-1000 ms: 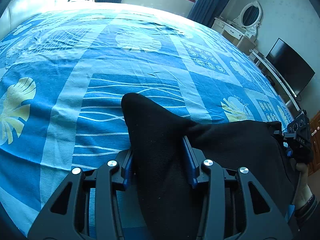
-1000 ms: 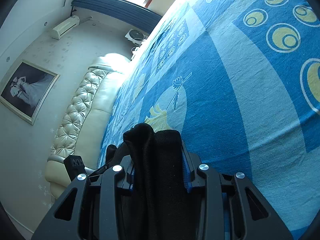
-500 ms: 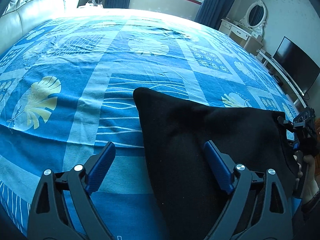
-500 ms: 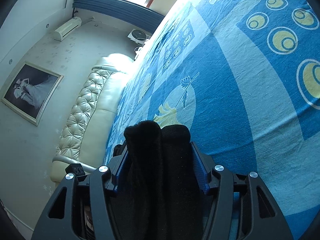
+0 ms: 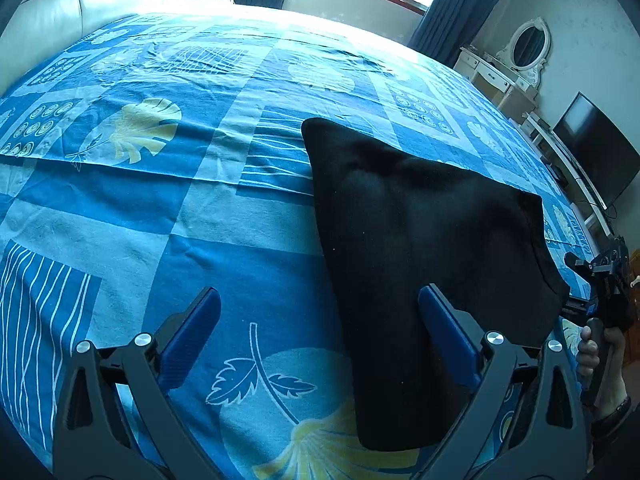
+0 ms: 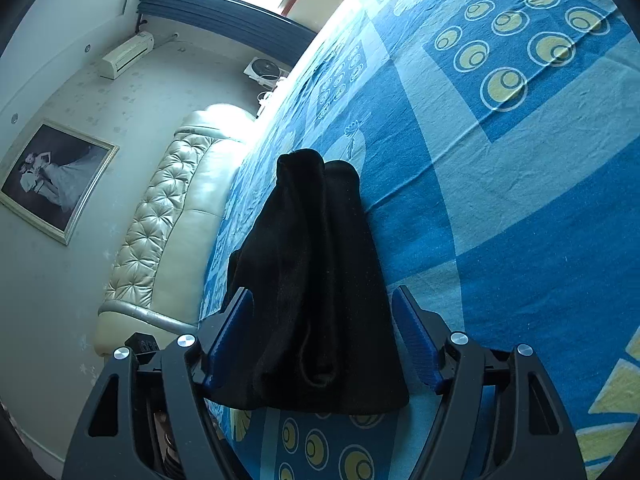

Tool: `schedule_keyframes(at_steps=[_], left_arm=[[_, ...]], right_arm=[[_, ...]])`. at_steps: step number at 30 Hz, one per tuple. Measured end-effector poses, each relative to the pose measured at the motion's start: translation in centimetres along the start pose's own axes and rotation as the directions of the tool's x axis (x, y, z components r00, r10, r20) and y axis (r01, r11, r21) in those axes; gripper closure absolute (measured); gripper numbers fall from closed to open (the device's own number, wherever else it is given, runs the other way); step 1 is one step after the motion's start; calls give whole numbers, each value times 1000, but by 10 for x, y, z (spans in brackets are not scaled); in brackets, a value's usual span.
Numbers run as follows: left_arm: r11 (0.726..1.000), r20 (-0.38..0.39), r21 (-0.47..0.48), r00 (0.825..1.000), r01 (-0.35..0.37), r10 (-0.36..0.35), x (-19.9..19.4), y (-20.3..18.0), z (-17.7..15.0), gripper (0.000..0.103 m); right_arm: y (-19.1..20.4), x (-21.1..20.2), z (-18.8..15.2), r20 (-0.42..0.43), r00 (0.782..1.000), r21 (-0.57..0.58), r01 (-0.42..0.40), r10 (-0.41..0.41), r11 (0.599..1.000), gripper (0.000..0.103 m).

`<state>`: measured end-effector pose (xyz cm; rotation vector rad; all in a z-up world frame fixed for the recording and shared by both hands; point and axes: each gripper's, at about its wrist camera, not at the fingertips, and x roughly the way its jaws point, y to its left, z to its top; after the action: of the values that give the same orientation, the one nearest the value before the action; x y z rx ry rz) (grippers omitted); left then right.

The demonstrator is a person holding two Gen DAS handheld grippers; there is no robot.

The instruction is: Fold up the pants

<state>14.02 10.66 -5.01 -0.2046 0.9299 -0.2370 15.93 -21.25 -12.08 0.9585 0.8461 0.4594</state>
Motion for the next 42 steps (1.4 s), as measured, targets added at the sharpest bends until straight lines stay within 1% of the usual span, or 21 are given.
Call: schedule_keyframes(at_steps=[3, 6, 8, 11, 15, 18, 21, 24, 27, 28, 29, 30, 31, 32, 35, 37, 42], left_arm=[[999, -26, -31, 999, 38, -39, -5, 3, -10, 4], [992, -48, -74, 994, 98, -102, -7, 6, -17, 4], [988, -65, -84, 988, 133, -139, -4, 4, -21, 4], [983, -83, -85, 982, 163, -170, 3, -1, -23, 4], [961, -108, -151, 963, 230, -248, 19, 0, -24, 4], [958, -96, -164, 963, 236, -253, 24, 0, -25, 4], [956, -87, -163, 962, 242, -258, 26, -1, -25, 4], [956, -83, -168, 963, 241, -258, 29, -2, -22, 4], [964, -81, -143, 968, 223, -236, 32, -9, -21, 5], [969, -84, -133, 972, 209, -221, 32, -12, -20, 12], [969, -87, -124, 971, 212, -224, 33, -15, -20, 27], [963, -93, -125, 964, 237, -249, 33, -16, -20, 37], [960, -100, -136, 960, 246, -260, 33, -18, -19, 48], [964, -100, -130, 965, 230, -244, 32, -19, -18, 50], [975, -96, -93, 973, 200, -209, 29, -26, -18, 53], [976, -96, -92, 974, 197, -206, 26, -26, -18, 55], [982, -91, -69, 979, 176, -182, 15, -30, -18, 59]], right_arm=[[0, 0, -7, -5, 1000, 2, 1, -1, 1000, 31], [1, 2, -10, 0, 1000, 4, 2, -2, 1000, 29], [2, 5, -10, 4, 1000, 13, -2, 2, 1000, 26], [1, 6, -11, -1, 1000, 9, 3, -3, 1000, 24], [4, 10, -10, -19, 999, -4, 36, -36, 999, 24], [11, 14, -12, -24, 996, -32, 81, -81, 996, 24], [16, 17, -16, -35, 988, -73, 147, -150, 986, 24], [17, 23, -22, -43, 986, -86, 160, -164, 983, 23], [21, 30, -23, -53, 982, -92, 177, -183, 980, 21], [20, 30, -23, -53, 981, -82, 182, -186, 980, 24], [20, 32, -23, -55, 983, -66, 174, -178, 983, 35], [18, 33, -23, -69, 985, -53, 154, -157, 987, 45], [19, 32, -24, -69, 988, -48, 138, -141, 989, 51], [20, 31, -25, -68, 989, -53, 130, -134, 990, 56], [18, 24, -26, -61, 994, -19, 88, -89, 996, 62], [19, 19, -27, -52, 996, -10, 72, -72, 997, 63], [25, 9, -33, -37, 997, -17, 65, -65, 998, 65]])
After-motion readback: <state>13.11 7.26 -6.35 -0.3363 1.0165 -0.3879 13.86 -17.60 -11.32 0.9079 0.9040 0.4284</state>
